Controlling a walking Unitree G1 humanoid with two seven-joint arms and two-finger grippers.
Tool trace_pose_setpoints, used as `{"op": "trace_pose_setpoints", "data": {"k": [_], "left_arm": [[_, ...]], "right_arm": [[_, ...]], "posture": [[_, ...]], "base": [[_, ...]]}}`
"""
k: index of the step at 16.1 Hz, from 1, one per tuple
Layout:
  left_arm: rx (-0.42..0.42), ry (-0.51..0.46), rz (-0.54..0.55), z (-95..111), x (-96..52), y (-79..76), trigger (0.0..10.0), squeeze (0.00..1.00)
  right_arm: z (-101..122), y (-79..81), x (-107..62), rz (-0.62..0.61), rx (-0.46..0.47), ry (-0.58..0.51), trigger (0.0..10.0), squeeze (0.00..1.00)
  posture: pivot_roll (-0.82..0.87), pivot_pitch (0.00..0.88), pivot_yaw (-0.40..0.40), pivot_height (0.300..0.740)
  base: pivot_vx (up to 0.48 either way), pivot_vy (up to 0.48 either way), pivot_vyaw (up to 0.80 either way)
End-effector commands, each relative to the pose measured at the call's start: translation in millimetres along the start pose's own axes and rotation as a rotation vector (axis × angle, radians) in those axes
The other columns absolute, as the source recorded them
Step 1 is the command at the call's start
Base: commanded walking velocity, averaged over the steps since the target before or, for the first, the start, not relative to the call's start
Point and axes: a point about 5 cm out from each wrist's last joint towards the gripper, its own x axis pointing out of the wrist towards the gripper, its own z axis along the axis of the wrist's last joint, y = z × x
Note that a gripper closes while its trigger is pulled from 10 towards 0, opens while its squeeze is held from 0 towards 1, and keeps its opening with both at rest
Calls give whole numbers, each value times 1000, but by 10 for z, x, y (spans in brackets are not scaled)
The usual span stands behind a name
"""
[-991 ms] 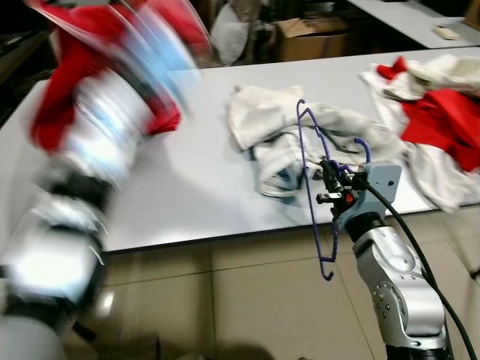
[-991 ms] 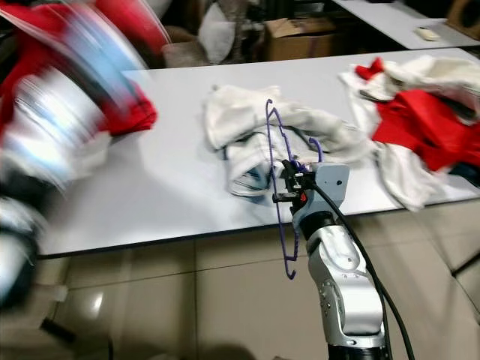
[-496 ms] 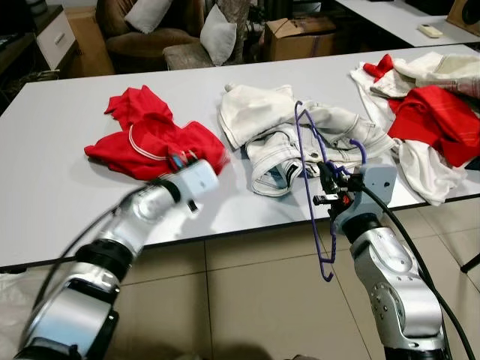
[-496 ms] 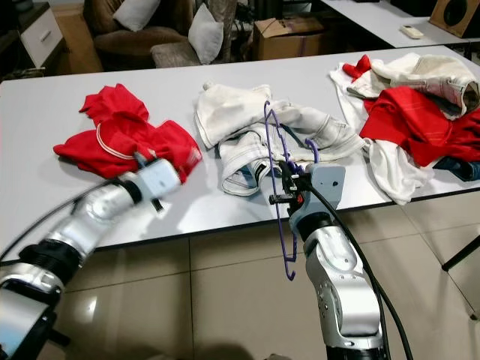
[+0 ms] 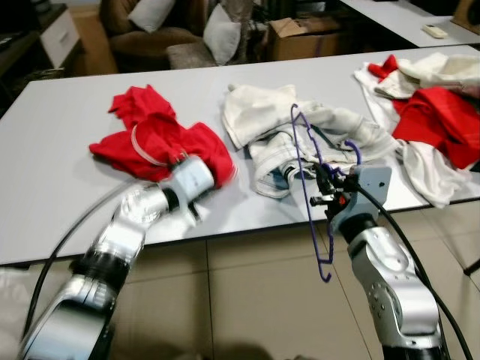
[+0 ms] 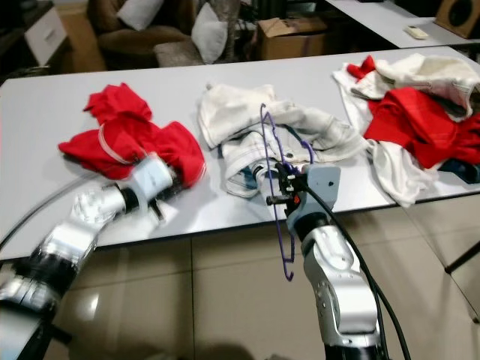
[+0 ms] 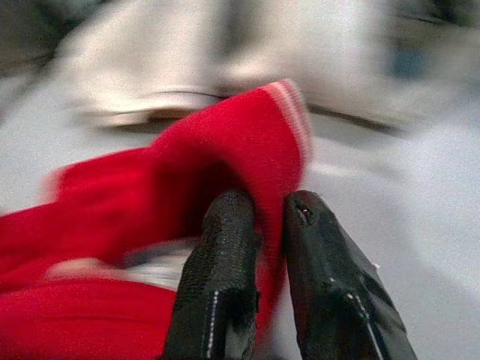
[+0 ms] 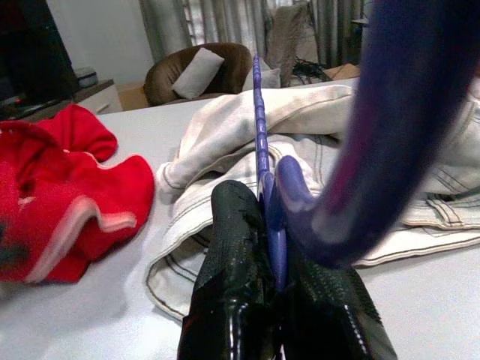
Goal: Hang hanger
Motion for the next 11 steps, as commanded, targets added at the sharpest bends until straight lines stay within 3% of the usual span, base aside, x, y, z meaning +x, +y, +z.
{"op": "trace_pose_setpoints", "data": {"k": [1,2,3,4,5,6,9,11], "left_arm": [[-85,-15,177,38,-42,264,10000,1000],[-206,-31,313,56,-81,437,10000,1000],[-252,-28,362,54,-108,508,10000,1000],[-217,9,370,33,-114,544,10000,898],[-194,20,363,31,-94,535,10000,286],[-159,45,354,27,-40,511,10000,0],[-114,85,304,26,118,380,10000,0],[-6,243,181,-187,161,173,10000,0]], "right_arm": [[36,18,27,16,-9,-15,10000,0],[35,25,31,18,-10,-15,10000,0],[34,31,30,21,-11,-15,10000,0],[34,28,25,25,-12,-15,10000,0],[34,25,27,25,-12,-14,10000,0],[31,28,34,27,-12,-12,10000,0],[38,68,65,44,-18,-14,10000,0],[50,83,66,53,-32,-18,10000,0]], "posture": [[-80,0,56,740],[-83,0,59,740],[-85,0,60,740],[-85,0,59,740],[-83,0,56,740],[-80,0,53,740],[-85,0,51,740],[-100,0,70,740]], "base": [[0,0,0],[0,0,0],[0,0,0],[0,0,0],[0,0,0],[0,0,0],[0,0,0],[0,0,0]]}}
